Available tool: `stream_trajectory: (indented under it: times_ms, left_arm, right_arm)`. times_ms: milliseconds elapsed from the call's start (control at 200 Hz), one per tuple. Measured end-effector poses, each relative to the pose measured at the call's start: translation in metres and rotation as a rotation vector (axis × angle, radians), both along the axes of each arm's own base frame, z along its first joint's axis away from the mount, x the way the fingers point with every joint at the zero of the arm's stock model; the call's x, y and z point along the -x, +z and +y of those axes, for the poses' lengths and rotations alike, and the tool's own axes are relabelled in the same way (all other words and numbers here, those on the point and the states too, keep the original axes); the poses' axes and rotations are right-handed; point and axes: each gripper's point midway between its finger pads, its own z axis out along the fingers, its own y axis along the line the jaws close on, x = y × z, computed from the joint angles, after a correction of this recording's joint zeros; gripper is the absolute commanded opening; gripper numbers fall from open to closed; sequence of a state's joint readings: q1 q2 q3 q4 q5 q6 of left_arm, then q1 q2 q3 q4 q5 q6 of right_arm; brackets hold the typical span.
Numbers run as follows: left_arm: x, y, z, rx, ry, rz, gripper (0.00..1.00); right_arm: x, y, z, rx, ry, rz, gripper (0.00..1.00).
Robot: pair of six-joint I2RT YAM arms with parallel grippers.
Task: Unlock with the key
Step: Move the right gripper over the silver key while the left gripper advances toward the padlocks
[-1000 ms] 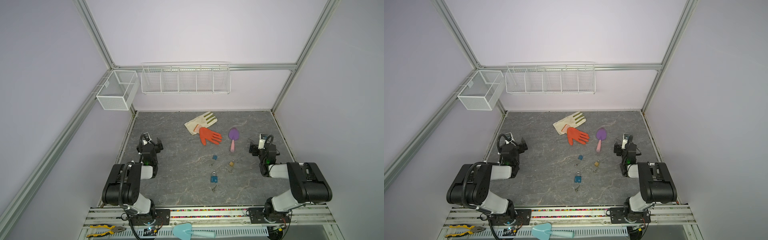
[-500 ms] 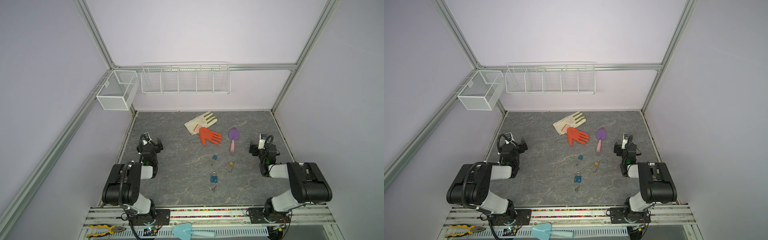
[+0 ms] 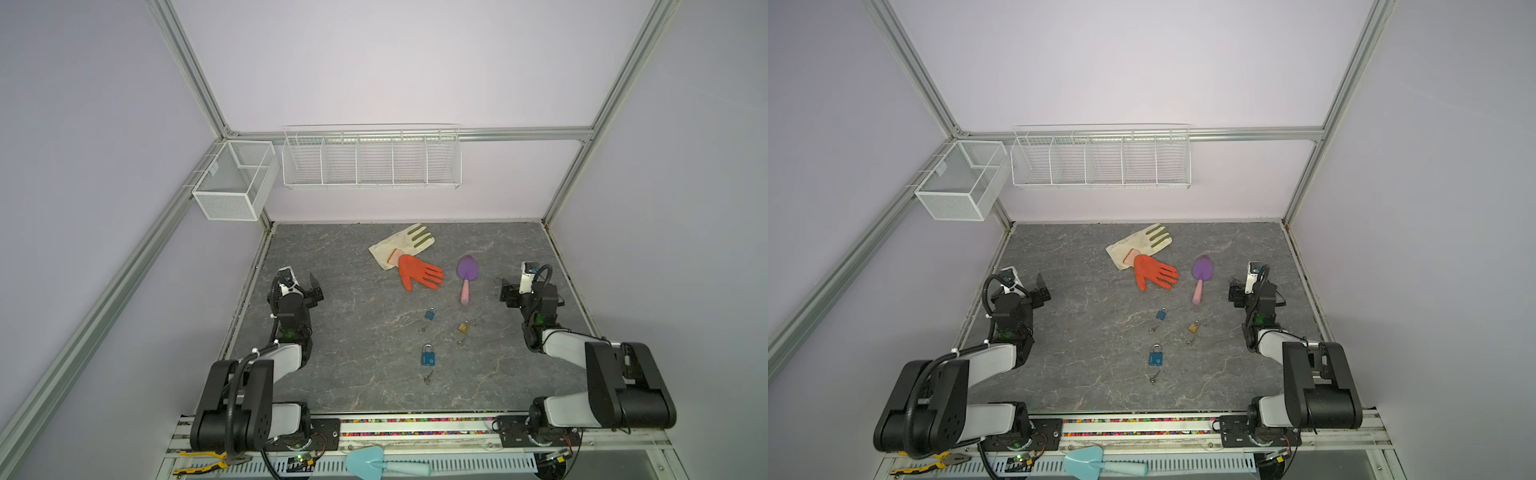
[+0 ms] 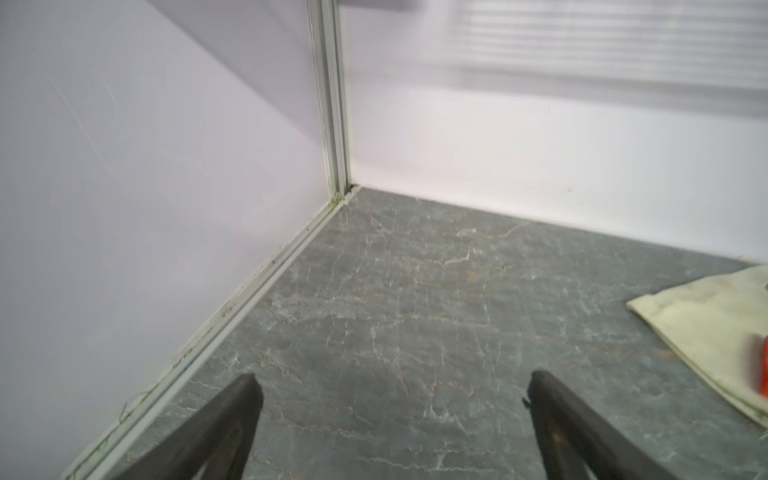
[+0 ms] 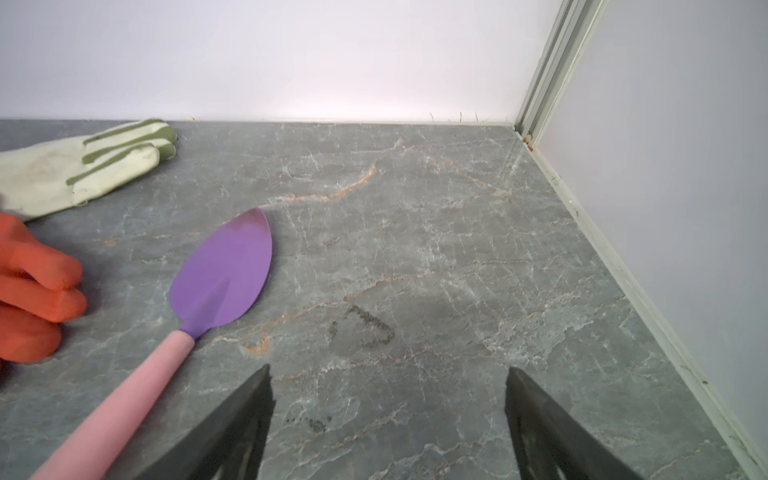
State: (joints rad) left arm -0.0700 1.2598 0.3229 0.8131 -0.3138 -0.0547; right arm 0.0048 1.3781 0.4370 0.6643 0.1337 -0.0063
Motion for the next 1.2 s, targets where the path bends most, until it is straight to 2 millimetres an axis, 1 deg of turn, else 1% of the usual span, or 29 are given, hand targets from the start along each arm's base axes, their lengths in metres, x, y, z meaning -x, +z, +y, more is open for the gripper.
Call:
stream_trajectory:
  times_ms: [85,185,275,335,440,540,630,685,820,910,960,1030,1035,1099,1109,1154,1199]
  left_arm:
    - [0.008,0.023,0.001,0.031,0.002,-0.042,1.00]
    - [0.016,0.043,0.000,0.081,0.002,-0.071,1.00]
    - [0.024,0.055,0.002,0.150,0.013,-0.091,1.00]
    - [0.032,0.058,0.005,0.228,0.040,-0.098,1.00]
    - [0.046,0.061,0.009,0.347,0.070,-0.115,1.00]
    - [0.055,0.063,0.008,0.452,0.077,-0.135,1.00]
    - [0.058,0.061,0.001,0.513,0.043,-0.122,1.00]
    - [0.059,0.057,-0.006,0.534,0.007,-0.096,1.00]
    - [0.062,0.042,-0.022,0.582,-0.054,0.002,1.00]
    - [0.063,0.039,-0.032,0.605,-0.096,0.057,1.00]
    - [0.064,0.040,-0.040,0.615,-0.124,0.078,1.00]
    - [0.065,0.042,-0.054,0.623,-0.173,0.109,1.00]
    - [0.066,0.042,-0.058,0.623,-0.185,0.117,1.00]
    - [0.068,0.043,-0.075,0.623,-0.236,0.148,1.00]
    - [0.068,0.043,-0.080,0.623,-0.255,0.159,1.00]
    - [0.070,0.041,-0.093,0.624,-0.295,0.184,1.00]
    - [0.073,0.038,-0.103,0.626,-0.325,0.208,1.00]
  right_arm:
    - [0.004,0.016,-0.001,-0.014,-0.008,-0.021,0.89]
    - [0.011,0.034,-0.003,-0.062,-0.033,-0.041,0.89]
    - [0.014,0.048,-0.006,-0.121,-0.062,-0.042,0.89]
    - [0.015,0.056,-0.011,-0.194,-0.118,-0.021,0.89]
    - [0.020,0.061,-0.018,-0.319,-0.218,0.030,0.89]
    - [0.028,0.052,-0.016,-0.392,-0.249,0.098,0.89]
    - [0.038,0.036,-0.006,-0.445,-0.235,0.198,0.89]
    - [0.043,0.030,0.000,-0.469,-0.222,0.247,0.89]
    - [0.051,0.028,0.019,-0.504,-0.165,0.331,0.89]
    - [0.058,0.025,0.035,-0.506,-0.120,0.386,0.89]
    - [0.063,0.023,0.045,-0.505,-0.094,0.424,0.89]
    - [0.070,0.021,0.057,-0.501,-0.067,0.467,0.89]
    - [0.071,0.021,0.060,-0.499,-0.061,0.472,0.89]
    - [0.077,0.020,0.071,-0.496,-0.035,0.509,0.89]
    - [0.079,0.020,0.074,-0.496,-0.029,0.517,0.89]
    - [0.084,0.019,0.083,-0.494,-0.009,0.543,0.89]
    - [0.089,0.018,0.091,-0.493,0.010,0.567,0.89]
